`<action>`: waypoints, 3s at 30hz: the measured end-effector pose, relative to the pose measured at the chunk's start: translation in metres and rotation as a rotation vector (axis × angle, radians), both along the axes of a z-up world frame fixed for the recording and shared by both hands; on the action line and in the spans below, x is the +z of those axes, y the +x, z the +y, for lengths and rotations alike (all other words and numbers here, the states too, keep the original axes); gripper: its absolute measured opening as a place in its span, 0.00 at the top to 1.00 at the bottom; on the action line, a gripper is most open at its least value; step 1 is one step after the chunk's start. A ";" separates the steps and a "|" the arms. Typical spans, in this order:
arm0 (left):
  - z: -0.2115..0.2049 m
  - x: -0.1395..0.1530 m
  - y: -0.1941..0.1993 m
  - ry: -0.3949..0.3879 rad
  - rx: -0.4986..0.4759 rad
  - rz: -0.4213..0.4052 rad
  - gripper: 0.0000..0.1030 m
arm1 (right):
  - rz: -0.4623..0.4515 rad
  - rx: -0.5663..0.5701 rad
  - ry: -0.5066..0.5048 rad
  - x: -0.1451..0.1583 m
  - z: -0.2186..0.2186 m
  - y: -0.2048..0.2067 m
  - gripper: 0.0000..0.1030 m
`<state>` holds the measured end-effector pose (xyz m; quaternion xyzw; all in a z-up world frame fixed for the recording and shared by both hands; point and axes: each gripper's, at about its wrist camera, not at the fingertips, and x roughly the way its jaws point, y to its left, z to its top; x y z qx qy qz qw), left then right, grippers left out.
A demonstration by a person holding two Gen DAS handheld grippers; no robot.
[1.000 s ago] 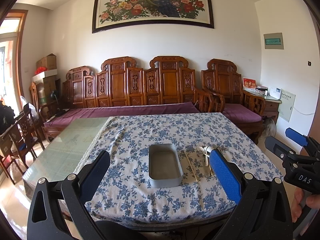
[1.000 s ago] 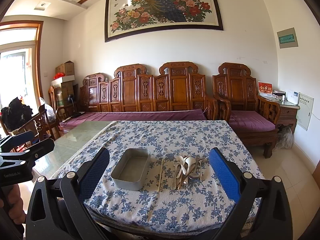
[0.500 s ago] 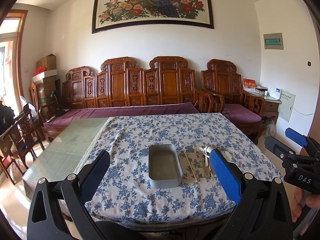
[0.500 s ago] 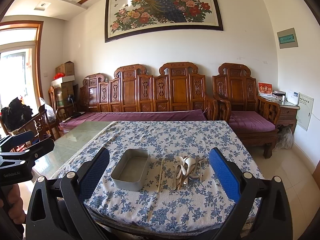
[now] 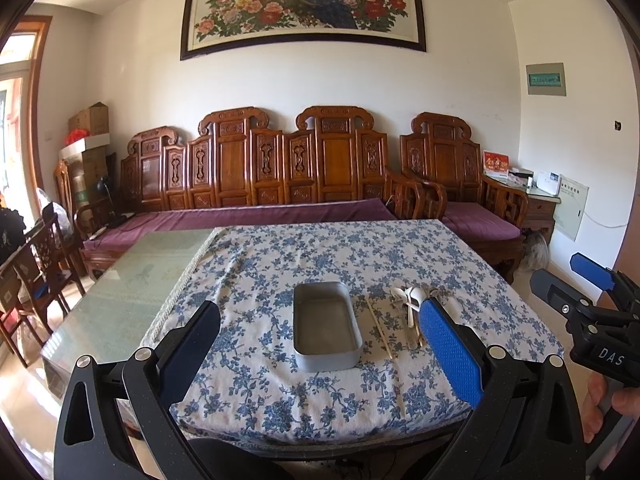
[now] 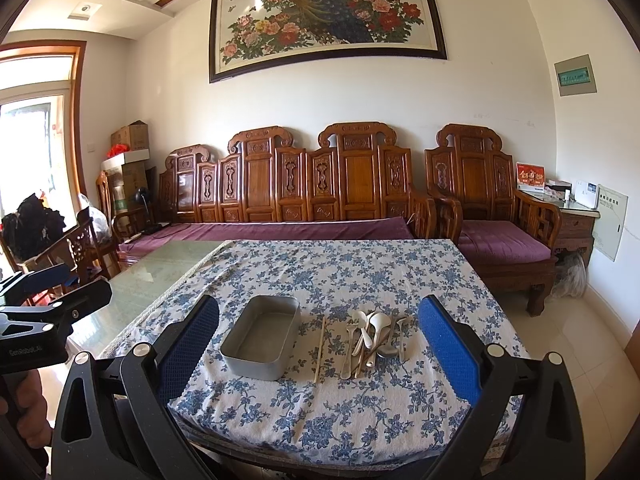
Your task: Organize utensils
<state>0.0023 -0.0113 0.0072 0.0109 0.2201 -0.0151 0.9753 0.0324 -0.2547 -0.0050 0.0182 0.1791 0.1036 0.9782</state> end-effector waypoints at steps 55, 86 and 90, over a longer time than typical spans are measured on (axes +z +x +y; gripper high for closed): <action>-0.074 -0.171 0.239 -0.022 -0.267 0.403 0.21 | 0.661 0.073 -0.032 -0.263 -0.084 0.350 0.84; -0.114 -0.205 0.282 0.030 -0.295 0.519 0.59 | 0.562 0.077 -0.023 -0.200 -0.108 0.302 0.93; -0.127 -0.222 0.295 0.081 -0.285 0.571 0.74 | 0.565 0.091 -0.038 -0.204 -0.111 0.289 0.93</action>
